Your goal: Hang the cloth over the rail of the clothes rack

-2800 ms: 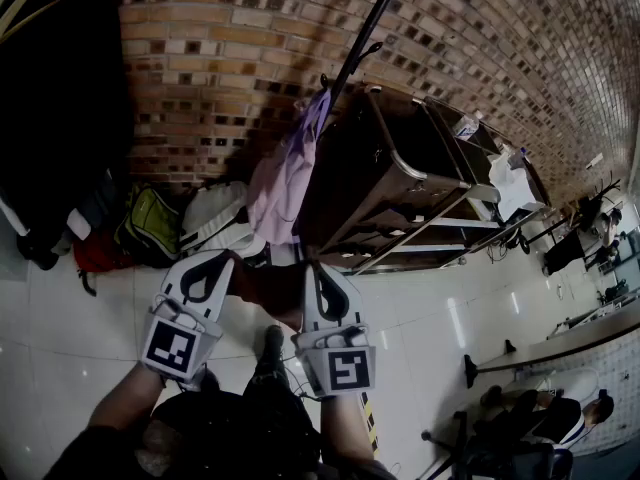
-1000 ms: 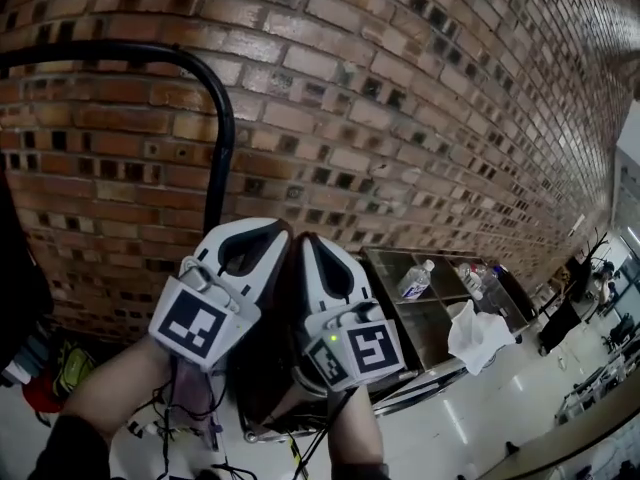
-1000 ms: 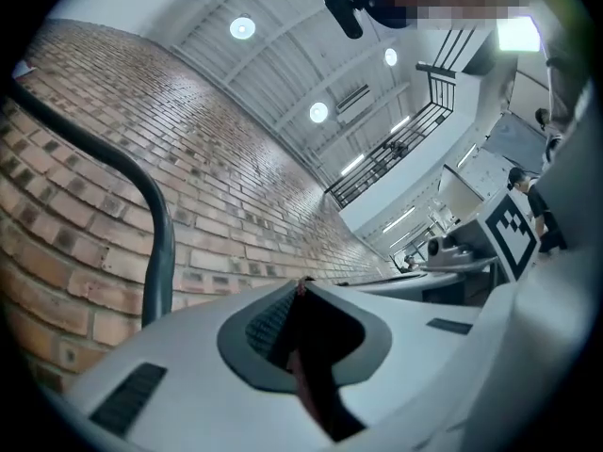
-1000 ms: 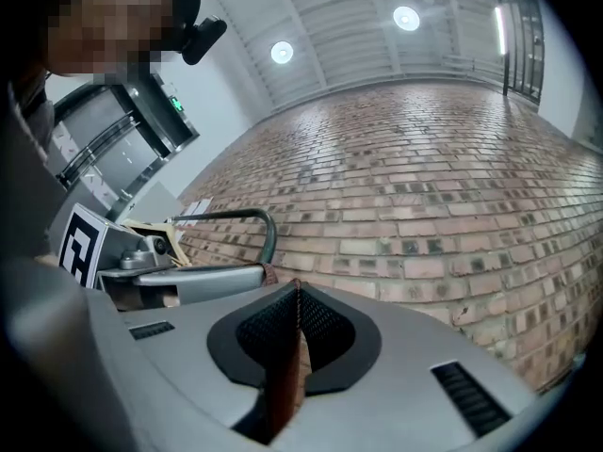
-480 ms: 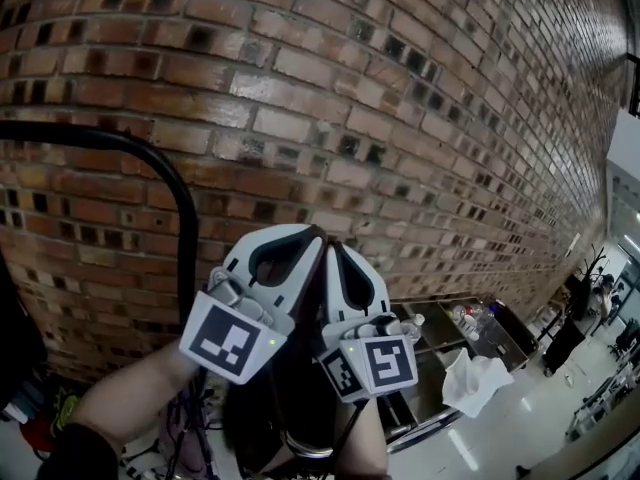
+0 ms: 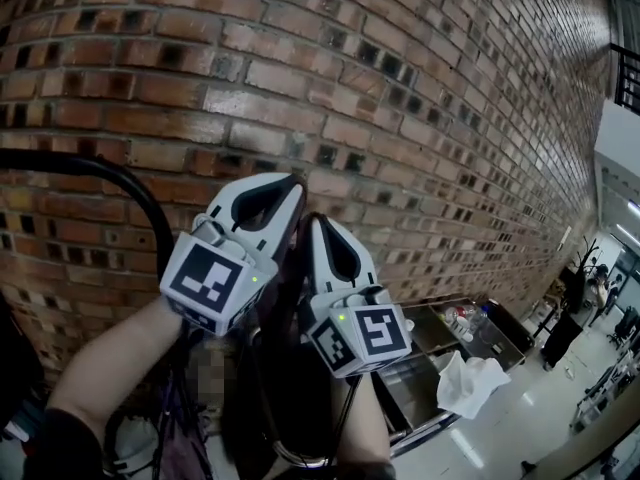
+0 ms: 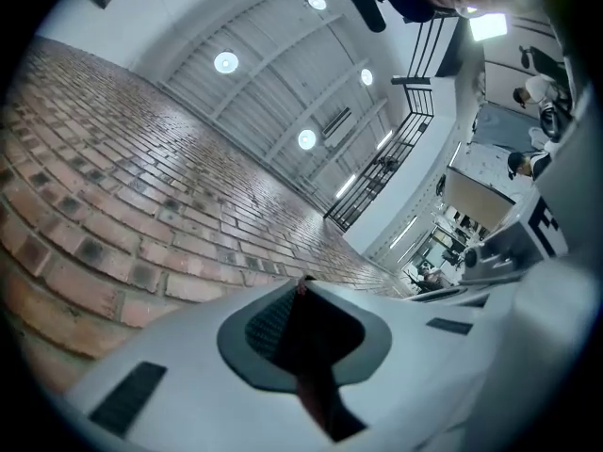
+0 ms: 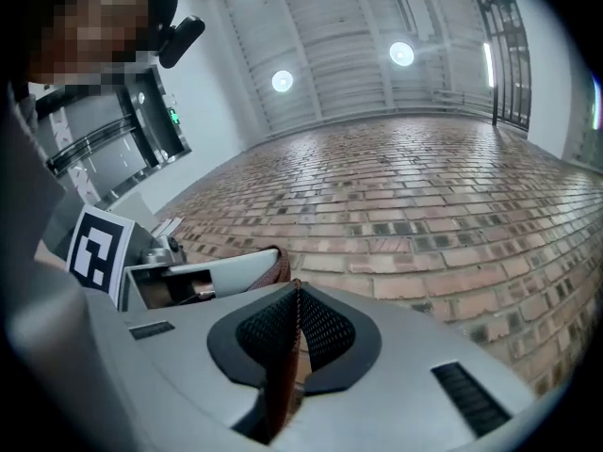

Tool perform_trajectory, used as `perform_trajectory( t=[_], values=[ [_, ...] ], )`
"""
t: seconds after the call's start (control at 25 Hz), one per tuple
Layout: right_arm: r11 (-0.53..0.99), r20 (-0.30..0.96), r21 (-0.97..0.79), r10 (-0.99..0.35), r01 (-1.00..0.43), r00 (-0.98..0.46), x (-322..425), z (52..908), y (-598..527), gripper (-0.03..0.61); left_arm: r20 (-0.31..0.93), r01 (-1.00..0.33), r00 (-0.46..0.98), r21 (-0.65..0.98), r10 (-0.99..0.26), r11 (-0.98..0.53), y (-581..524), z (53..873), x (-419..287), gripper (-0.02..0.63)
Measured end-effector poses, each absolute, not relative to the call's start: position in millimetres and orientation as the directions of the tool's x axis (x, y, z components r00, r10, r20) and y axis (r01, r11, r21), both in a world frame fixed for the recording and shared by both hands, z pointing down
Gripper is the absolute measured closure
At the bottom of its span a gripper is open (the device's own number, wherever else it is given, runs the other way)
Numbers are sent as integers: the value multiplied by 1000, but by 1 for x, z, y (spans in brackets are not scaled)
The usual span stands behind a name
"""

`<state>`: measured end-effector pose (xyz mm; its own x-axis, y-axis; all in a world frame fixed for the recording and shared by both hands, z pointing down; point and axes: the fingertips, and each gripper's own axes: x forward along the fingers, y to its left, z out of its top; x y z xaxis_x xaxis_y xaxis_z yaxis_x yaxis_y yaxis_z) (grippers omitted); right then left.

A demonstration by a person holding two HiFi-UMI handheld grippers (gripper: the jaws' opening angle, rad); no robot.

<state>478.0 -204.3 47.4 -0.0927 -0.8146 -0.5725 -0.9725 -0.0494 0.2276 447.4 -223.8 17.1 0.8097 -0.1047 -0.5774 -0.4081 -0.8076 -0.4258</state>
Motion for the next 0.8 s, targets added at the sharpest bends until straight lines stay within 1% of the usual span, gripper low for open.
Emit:
perform_trajectory(
  t=[0.2,0.4,0.6,0.8],
  values=[
    [-2,-604,200,-788,-980,-122,477,39,-212,569,-537,-452,838,-581,-98,-677,-243,-11,454,595],
    [-9,-652,221,-745,-975,-141,463,19,-220,568,-613,-501,788,-587,-55,-636,-239,-47,430,595],
    [4,-684,252,-706,-968,-181,424,-1,-236,568,-626,-558,776,-622,-78,-550,-243,-76,394,595],
    [51,-675,254,-706,-966,-214,383,-16,-254,569,-669,-647,736,-649,-105,-399,-249,-109,336,595]
  ],
)
